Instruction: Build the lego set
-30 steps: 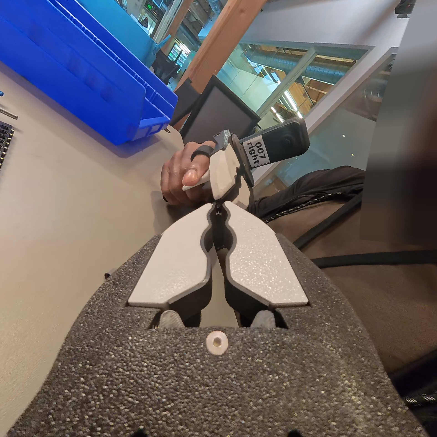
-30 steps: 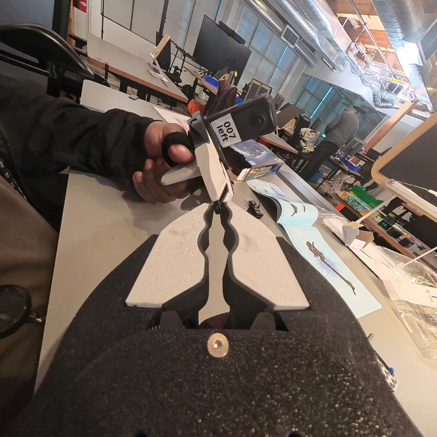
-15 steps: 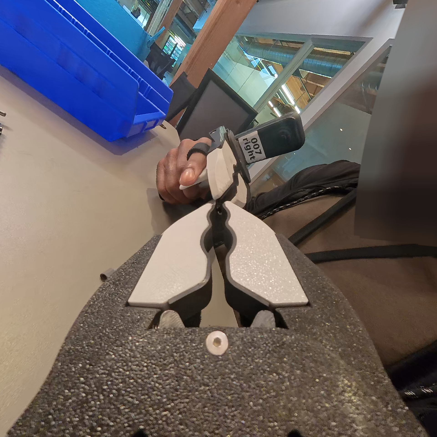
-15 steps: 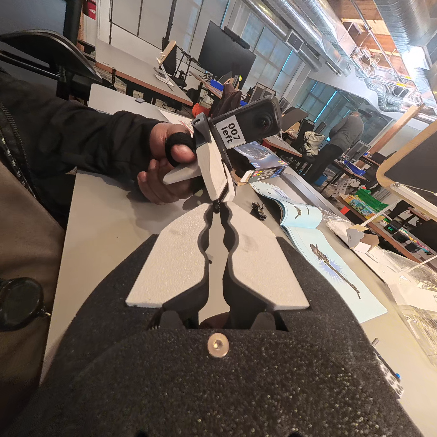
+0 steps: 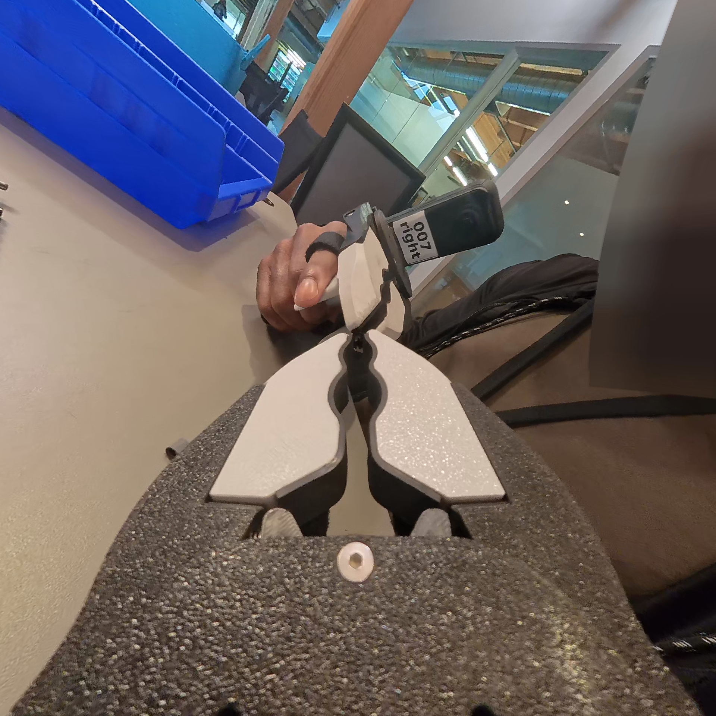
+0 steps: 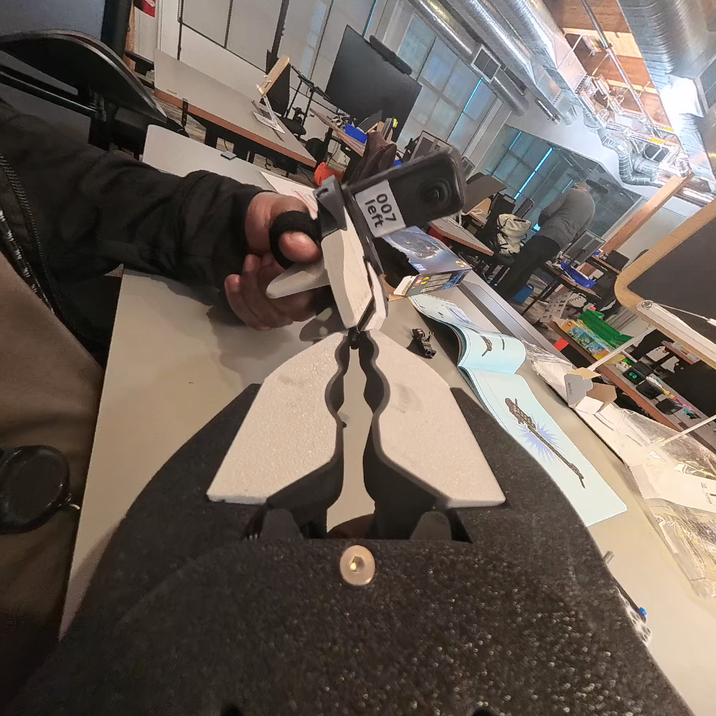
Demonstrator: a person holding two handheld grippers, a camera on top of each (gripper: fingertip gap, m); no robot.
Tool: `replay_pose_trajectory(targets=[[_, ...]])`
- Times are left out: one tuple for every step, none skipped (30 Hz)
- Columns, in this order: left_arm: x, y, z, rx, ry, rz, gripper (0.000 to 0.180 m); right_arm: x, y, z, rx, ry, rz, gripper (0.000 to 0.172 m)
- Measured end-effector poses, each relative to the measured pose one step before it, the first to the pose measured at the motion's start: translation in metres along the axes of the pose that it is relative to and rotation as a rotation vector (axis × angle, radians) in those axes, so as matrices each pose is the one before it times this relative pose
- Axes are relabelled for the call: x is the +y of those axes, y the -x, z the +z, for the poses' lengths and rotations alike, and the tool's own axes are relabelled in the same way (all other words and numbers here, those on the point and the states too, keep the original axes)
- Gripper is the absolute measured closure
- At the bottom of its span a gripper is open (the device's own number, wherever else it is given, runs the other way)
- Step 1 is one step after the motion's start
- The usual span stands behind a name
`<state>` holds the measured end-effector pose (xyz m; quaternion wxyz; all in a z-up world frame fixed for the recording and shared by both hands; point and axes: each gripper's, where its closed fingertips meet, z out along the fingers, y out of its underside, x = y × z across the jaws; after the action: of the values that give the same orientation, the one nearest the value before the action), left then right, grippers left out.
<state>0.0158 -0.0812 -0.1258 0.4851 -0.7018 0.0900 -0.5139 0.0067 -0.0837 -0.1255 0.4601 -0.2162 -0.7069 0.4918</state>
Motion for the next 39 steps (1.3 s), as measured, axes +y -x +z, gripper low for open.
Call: replay_pose_trajectory(targets=[[-0.00027,0.00078,0.00012,-0.014,0.0009,0.0124,0.176,0.00108,-0.00066,-0.00007,0.0041,0.0071,0.0009,0.167],[-0.00072,0.00252,-0.00032,-0.0246,-0.0002,0.0079,0.176,0.00197,-0.00161,0.00008,0.0098,0.0129,0.0002,0.167],[-0.0008,0.00546,-0.00133,-0.0439,0.0004,0.0059,0.172,0.00235,-0.00247,-0.00035,0.0135,0.0145,-0.0005,0.167],[0.00001,0.00864,-0.00228,-0.0666,0.0077,0.0088,0.163,0.00232,-0.00327,-0.00101,0.0157,0.0132,0.0029,0.167],[0.00173,0.00946,-0.00253,-0.0738,0.0177,0.0134,0.156,0.00252,-0.00435,-0.00157,0.0188,0.0134,0.0089,0.167],[0.00291,0.01007,-0.00216,-0.0792,0.0228,0.0155,0.15,0.0025,-0.00473,-0.00219,0.0194,0.0133,0.0121,0.167],[0.00455,0.01131,-0.00149,-0.091,0.0326,0.0142,0.147,0.00274,-0.00452,-0.00244,0.0172,0.0137,0.013,0.167],[0.0061,0.01087,-0.00044,-0.0947,0.0444,0.0184,0.147,0.00306,-0.00422,-0.00236,0.0161,0.0147,0.0128,0.167],[0.00746,0.0079,0.00071,-0.0805,0.0539,0.0233,0.147,0.00306,-0.00381,-0.00216,0.0153,0.0141,0.0107,0.167],[0.00797,0.00524,0.00131,-0.064,0.0597,0.0233,0.147,0.00277,-0.00292,-0.00178,0.012,0.0118,0.0086,0.167],[0.00707,0.00311,0.00149,-0.0505,0.0539,0.0259,0.148,0.00237,-0.00188,-0.00119,0.0066,0.0104,0.0092,0.167],[0.00546,0.00129,0.0013,-0.0377,0.0428,0.0244,0.148,0.0023,-0.00121,-0.00057,0.0035,0.0106,0.0102,0.167],[0.00377,0.00007,0.00123,-0.0275,0.0323,0.0187,0.148,0.00178,-0.00094,-0.00011,0.0031,0.0093,0.0077,0.167],[0.00305,-0.00047,0.00149,-0.0212,0.0277,0.0161,0.149,0.00115,-0.00049,0.00012,0.0031,0.0071,0.0035,0.167],[0.00288,0.00029,0.00194,-0.0229,0.0261,0.0153,0.149,0.00066,-0.0002,0.0002,0.0024,0.0059,0.0019,0.166],[0.00278,0.00109,0.00244,-0.0262,0.0256,0.0134,0.149,0.00046,-0.00001,0.00024,0.0016,0.0054,0.0024,0.167],[0.00223,0.00086,0.00291,-0.0216,0.0208,0.0108,0.149,0.00044,0.00004,0.00031,0.0017,0.0041,0.0007,0.167],[0.00113,0.00027,0.00287,-0.0144,0.013,0.0058,0.149,0.00039,0.00017,0.00005,0.0025,0.0035,-0.0009,0.167],[-0.00061,-0.00052,0.0024,-0.0104,0.0013,0.0052,0.15,0.0004,0.00002,-0.00013,0.0027,0.0036,-0.0002,0.167],[-0.00109,-0.00082,0.00151,-0.0075,0.0002,0.0035,0.151,0.00018,-0.0001,-0.00045,0.0031,0.0018,-0.0001,0.167],[-0.00082,0.00036,0.0011,-0.0162,0.0033,0.0046,0.153,-0.00009,0.00021,-0.00059,0.0024,-0.0009,-0.0006,0.167],[0.00003,0.00146,0.0005,-0.0243,0.0079,0.0093,0.156,-0.00017,0.00027,-0.0009,0.0011,-0.0016,-0.0004,0.167],[0.00048,0.00127,0.00013,-0.0232,0.0104,0.0095,0.16,-0.00011,0.00011,-0.00066,0.0018,-0.0009,-0.0002,0.166],[0.00097,-0.00005,-0.00027,-0.0145,0.0116,0.0109,0.162,-0.00008,-0.00007,-0.00068,0.0023,-0.001,-0.0005,0.167],[0.00103,-0.00092,-0.00052,-0.0085,0.011,0.0103,0.162,0.00001,-0.00007,-0.00058,0.0016,-0.0013,-0.0006,0.167],[0.00087,-0.00061,-0.00031,-0.0091,0.0069,0.01,0.163,-0.00021,-0.00008,-0.00032,0.0006,-0.0014,-0.0001,0.167],[0.00032,0.00047,0.00004,-0.0136,0.0018,0.0087,0.164,-0.00013,-0.00002,-0.00011,0.0002,-0.0014,0.0004,0.167],[-0.00014,0.00122,0.00026,-0.0148,-0.0019,0.0059,0.167,-0.00009,-0.00001,0.00004,-0.0003,-0.001,0.0005,0.167],[-0.00056,0.00056,0.00048,-0.0056,-0.0068,0.0012,0.169,-0.0001,0.00013,0.00034,-0.0011,-0.0004,-0.0001,0.167],[-0.00068,0.0007,0.00056,-0.004,-0.0079,-0.0039,0.171,-0.00002,0.00032,0.00028,-0.0007,0.0005,-0.0013,0.167],[-0.00048,0.00049,0.00044,-0.0049,-0.0055,0.0026,0.172,0.00014,0.00023,0.00017,0.0004,0.0013,-0.0028,0.167],[-0.00012,-0.00011,0.00006,-0.001,-0.0006,0.0007,0.172,0.00006,0.00036,0.00014,0.0004,0.0013,-0.0038,0.167],[-0.00013,-0.00062,0.00003,0.0027,0.0024,0.0022,0.17,0.00012,0.00056,-0.00001,-0.0002,0.001,-0.0035,0.167],[-0.00045,0.0001,0.00011,-0.0017,0.0008,0.0011,0.166,0.00009,0.00035,-0.00005,-0.0006,0.0012,-0.002,0.166],[-0.0005,0.0014,0.00013,-0.0075,-0.0011,-0.0019,0.162,0.00014,0.0001,-0.00001,-0.0002,0.0007,-0.0007,0.167],[-0.00019,0.0009,0.00007,-0.0019,0.0,-0.0012,0.16,-0.00002,0.00001,0.00001,-0.0001,-0.0001,0.0,0.167],[-0.00009,-0.00016,0.00017,0.0042,-0.0015,0.0012,0.16,-0.00003,0.00001,-0.00008,-0.0002,-0.0006,0.0005,0.167],[-0.00029,-0.00054,0.00039,0.0064,-0.0036,0.0001,0.161,-0.00007,-0.00021,-0.00004,-0.0002,-0.0008,0.0008,0.167],[-0.00038,-0.0008,0.00041,0.0071,-0.0047,-0.0007,0.163,-0.00005,0.00008,-0.00007,-0.0006,-0.0007,0.0007,0.167]])
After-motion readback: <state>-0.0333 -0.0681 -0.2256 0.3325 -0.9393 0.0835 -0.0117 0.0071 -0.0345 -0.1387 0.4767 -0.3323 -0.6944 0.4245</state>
